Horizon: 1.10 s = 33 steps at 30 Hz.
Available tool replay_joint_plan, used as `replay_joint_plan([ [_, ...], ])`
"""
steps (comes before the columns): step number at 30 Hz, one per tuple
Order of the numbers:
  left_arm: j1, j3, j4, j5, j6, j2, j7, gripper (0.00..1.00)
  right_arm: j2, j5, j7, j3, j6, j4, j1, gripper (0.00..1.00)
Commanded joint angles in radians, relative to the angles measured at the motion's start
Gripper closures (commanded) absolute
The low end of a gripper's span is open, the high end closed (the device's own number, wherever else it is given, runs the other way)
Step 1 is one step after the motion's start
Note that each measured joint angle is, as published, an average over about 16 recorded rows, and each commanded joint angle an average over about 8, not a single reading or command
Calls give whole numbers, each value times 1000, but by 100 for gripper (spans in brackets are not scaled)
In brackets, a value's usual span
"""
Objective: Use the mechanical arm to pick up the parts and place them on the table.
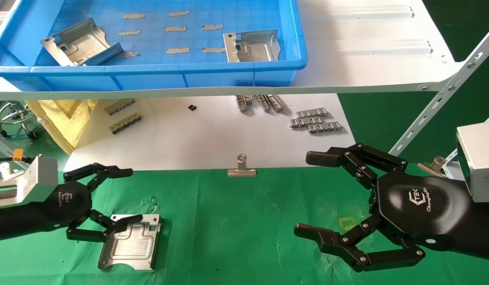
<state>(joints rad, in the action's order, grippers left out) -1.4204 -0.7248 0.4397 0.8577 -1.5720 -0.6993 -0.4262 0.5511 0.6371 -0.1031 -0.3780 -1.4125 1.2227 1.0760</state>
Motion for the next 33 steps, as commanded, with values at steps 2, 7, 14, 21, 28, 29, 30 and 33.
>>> replay_joint_plan([
  [2,22,29,54,-8,5,6,39,0,0,0,0,0,0,0,0,0],
  [7,59,76,143,-22,13,15,104,0,0,0,0,0,0,0,0,0],
  [14,110,142,269,-40,24,28,195,0,0,0,0,0,0,0,0,0],
  [21,161,207,393,-59,36,41,286,0,0,0,0,0,0,0,0,0],
  [28,213,274,519,-78,47,54,377,0,0,0,0,0,0,0,0,0],
  [29,220,283,537,-81,49,56,390,0,0,0,0,0,0,0,0,0],
  [30,227,292,555,-83,50,58,403,0,0,0,0,0,0,0,0,0],
  [33,249,321,608,-92,55,63,442,0,0,0,0,0,0,0,0,0],
])
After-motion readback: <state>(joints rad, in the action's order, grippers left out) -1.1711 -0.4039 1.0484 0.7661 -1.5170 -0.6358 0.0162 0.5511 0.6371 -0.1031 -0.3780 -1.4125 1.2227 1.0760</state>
